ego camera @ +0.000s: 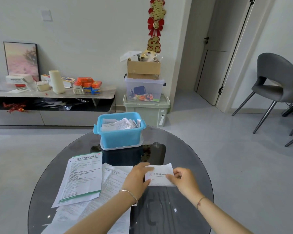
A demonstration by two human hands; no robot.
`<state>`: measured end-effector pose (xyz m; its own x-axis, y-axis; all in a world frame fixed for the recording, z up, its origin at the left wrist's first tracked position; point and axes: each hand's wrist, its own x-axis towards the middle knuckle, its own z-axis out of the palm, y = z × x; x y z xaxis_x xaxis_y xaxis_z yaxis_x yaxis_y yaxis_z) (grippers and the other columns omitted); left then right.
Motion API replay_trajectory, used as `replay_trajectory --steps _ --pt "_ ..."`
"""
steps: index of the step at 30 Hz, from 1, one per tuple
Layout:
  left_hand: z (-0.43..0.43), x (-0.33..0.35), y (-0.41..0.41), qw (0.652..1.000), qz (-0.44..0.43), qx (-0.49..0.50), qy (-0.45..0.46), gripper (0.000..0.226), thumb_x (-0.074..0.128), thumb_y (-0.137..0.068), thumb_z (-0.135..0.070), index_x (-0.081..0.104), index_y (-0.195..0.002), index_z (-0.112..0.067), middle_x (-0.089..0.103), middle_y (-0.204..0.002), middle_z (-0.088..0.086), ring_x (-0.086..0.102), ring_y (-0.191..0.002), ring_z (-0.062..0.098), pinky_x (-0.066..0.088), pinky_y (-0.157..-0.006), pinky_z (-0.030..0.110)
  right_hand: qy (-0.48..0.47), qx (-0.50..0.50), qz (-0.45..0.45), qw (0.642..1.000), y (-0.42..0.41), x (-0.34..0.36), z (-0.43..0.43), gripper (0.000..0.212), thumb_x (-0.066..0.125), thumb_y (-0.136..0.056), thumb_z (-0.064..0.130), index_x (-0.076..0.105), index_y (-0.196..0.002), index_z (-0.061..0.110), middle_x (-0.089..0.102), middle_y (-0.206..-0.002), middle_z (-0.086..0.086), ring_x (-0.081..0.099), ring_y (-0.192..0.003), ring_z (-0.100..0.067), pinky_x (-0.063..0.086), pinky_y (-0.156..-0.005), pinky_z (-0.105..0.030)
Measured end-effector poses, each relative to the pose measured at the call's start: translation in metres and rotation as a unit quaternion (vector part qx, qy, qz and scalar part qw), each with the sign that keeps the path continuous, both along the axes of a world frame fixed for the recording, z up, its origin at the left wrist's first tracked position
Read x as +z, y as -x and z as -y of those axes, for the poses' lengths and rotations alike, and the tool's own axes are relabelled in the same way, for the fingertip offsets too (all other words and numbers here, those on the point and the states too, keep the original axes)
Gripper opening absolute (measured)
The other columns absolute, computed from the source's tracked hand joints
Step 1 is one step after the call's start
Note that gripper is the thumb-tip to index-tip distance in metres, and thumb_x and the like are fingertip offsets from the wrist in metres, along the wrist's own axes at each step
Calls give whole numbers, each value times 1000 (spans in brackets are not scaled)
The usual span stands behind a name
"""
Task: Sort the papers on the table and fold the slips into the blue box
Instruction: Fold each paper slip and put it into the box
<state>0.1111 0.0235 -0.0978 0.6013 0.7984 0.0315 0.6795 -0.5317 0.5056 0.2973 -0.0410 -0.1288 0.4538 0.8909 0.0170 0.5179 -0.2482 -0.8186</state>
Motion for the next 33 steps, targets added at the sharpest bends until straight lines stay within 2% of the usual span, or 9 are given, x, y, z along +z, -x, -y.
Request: replay_trajectory --steps 2,8,13,18,21,26,29,31,33 --pt "9 1 2 999 -18 -47 8 39 50 -98 -27 47 -137 -32 42 -147 -9 42 -132 11 28 -110 19 13 1 -7 1000 -1 0 -2 23 76 -77 23 61 -61 23 67 -63 1 55 -58 -12 41 -58 -26" --pt "21 1 10 984 -120 -124 -48 44 37 -101 -42 37 -143 -30 42 -147 -6 41 -132 14 32 -110 27 40 -23 22 999 2 2 -7 18 72 -79 21 63 -64 22 65 -61 5 56 -56 -11 42 -56 -24" --pt "22 -3 12 975 -160 -146 -48 53 31 -100 -50 22 -150 -34 19 -158 -11 18 -146 15 14 -119 32 63 -23 50 996 3 5 -9 17 67 -80 20 60 -65 20 61 -61 5 52 -55 -12 38 -54 -24" --pt "21 -3 11 971 -177 -150 -48 53 28 -100 -51 21 -150 -33 17 -158 -11 16 -146 15 9 -118 32 65 -28 40 997 2 5 -9 21 66 -80 16 56 -62 18 56 -58 4 47 -55 -13 35 -54 -25" --pt "20 -4 10 966 -189 -161 -68 51 27 -101 -48 24 -149 -31 21 -158 -8 17 -146 15 3 -118 30 66 -29 42 996 2 3 -10 17 66 -79 17 58 -64 17 59 -60 3 51 -57 -15 37 -55 -25" --pt "19 -5 11 963 -199 -170 -69 52 26 -101 -50 22 -150 -32 19 -158 -7 17 -146 16 3 -118 31 59 -20 56 997 3 5 -9 8 65 -80 16 60 -74 14 58 -62 3 51 -57 -12 38 -54 -25" --pt "19 -6 12 956 -210 -185 -82 52 25 -101 -50 22 -149 -33 20 -158 -5 18 -145 18 4 -119 33 44 -18 65 997 4 7 -5 15 67 -83 19 52 -86 21 57 -64 5 50 -57 -8 36 -50 -18" --pt "17 -6 11 951 -224 -194 -90 52 24 -100 -51 21 -150 -32 20 -158 -3 19 -145 20 5 -120 36 15 -15 66 998 7 9 1 28 68 -85 22 47 -103 26 61 -77 7 52 -63 -4 38 -51 -13" --pt "15 -5 11 947 -231 -201 -97 53 23 -100 -51 22 -150 -31 21 -158 -1 20 -145 21 6 -121 36 -35 9 149 988 9 11 9 40 68 -86 25 44 -118 30 55 -100 13 53 -80 -3 39 -62 -8"
